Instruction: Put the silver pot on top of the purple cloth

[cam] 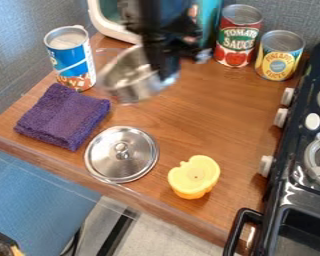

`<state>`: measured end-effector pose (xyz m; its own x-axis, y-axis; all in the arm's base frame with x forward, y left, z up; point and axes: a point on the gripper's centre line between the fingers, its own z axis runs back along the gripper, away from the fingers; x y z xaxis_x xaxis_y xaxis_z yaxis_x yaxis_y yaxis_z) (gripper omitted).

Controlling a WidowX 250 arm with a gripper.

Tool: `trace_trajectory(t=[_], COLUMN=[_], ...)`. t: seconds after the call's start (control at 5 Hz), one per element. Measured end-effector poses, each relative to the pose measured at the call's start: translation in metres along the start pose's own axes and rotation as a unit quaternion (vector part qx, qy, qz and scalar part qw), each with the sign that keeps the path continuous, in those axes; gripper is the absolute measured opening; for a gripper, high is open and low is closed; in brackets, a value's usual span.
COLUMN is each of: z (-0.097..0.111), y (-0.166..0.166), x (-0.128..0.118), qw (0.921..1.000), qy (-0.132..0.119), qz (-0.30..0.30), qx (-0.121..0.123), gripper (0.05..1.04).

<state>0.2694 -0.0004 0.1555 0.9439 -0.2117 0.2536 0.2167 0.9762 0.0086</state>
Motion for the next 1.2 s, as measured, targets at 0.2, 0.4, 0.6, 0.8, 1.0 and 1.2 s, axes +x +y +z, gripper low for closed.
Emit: trace_trajectory(t=[0.2, 0.4, 0.6, 0.8, 1.0, 1.2], z=[0.005, 0.012, 0.007, -0.012, -0.025, -0.035], y=[0.017, 0.034, 0.057, 0.082, 0.096, 0.106], x=[-0.025, -0.046, -0.060, -0.071, -0.070, -0.066], qw=[0.9999, 0.9992, 0.9972, 0.9935, 0.9914, 0.9900], qy=[0.005, 0.011, 0.029, 0.058, 0.068, 0.073], qz=[0.008, 0.030, 0.056, 0.086, 0.099, 0.106], qx=[0.009, 0.022, 0.041, 0.046, 0.052, 0.059], gripper=[0.068, 0.068, 0.068, 0.068, 0.068, 0.068])
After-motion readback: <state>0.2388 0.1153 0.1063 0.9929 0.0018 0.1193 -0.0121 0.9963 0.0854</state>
